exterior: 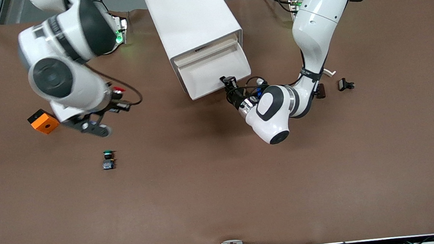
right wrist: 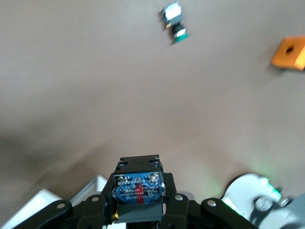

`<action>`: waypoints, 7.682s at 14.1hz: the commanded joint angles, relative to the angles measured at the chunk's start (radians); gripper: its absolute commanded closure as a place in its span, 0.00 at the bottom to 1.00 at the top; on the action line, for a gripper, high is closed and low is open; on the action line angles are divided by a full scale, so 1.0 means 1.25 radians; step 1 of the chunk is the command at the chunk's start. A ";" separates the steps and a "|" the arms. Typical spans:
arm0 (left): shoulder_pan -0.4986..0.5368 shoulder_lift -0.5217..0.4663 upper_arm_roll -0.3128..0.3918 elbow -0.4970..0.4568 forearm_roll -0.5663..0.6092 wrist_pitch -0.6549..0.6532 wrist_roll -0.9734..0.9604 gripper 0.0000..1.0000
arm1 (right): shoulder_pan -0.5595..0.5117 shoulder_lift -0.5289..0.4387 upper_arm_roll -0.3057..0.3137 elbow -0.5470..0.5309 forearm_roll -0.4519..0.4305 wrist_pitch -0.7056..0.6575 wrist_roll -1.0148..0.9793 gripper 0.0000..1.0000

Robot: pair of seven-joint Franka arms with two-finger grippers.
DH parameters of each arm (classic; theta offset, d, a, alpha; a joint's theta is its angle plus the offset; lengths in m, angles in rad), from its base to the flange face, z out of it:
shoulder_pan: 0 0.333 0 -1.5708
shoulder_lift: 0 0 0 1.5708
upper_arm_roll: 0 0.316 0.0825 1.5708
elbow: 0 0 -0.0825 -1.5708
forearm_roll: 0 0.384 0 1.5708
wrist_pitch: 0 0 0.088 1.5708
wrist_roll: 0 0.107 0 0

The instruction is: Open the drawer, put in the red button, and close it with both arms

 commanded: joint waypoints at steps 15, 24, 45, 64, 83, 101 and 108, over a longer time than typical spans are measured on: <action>0.069 -0.157 0.013 0.143 0.608 0.001 0.302 0.00 | 0.282 0.129 -0.012 -0.006 0.110 0.315 0.786 0.84; 0.167 -0.257 0.013 0.136 0.658 -0.028 0.916 0.00 | 0.320 0.164 -0.012 -0.075 0.132 0.380 0.908 0.83; 0.179 -0.501 -0.051 -0.365 0.678 0.370 1.177 0.00 | 0.171 0.029 -0.019 0.087 0.157 0.101 0.788 0.00; 0.113 -0.360 -0.268 -0.419 0.663 0.564 0.985 0.00 | -0.271 -0.241 -0.019 -0.078 0.002 0.047 -0.575 0.00; 0.058 -0.332 -0.412 -0.443 0.566 0.570 0.832 0.00 | -0.336 -0.300 -0.016 -0.100 -0.047 0.155 -0.724 0.00; 0.308 -0.367 -0.408 -0.376 0.670 0.493 0.972 0.00 | -0.357 -0.283 -0.018 -0.100 -0.034 0.143 -0.713 0.00; 0.488 -0.441 -0.408 -0.203 0.762 0.279 1.091 0.00 | -0.358 -0.277 -0.018 -0.097 -0.032 0.116 -0.716 0.00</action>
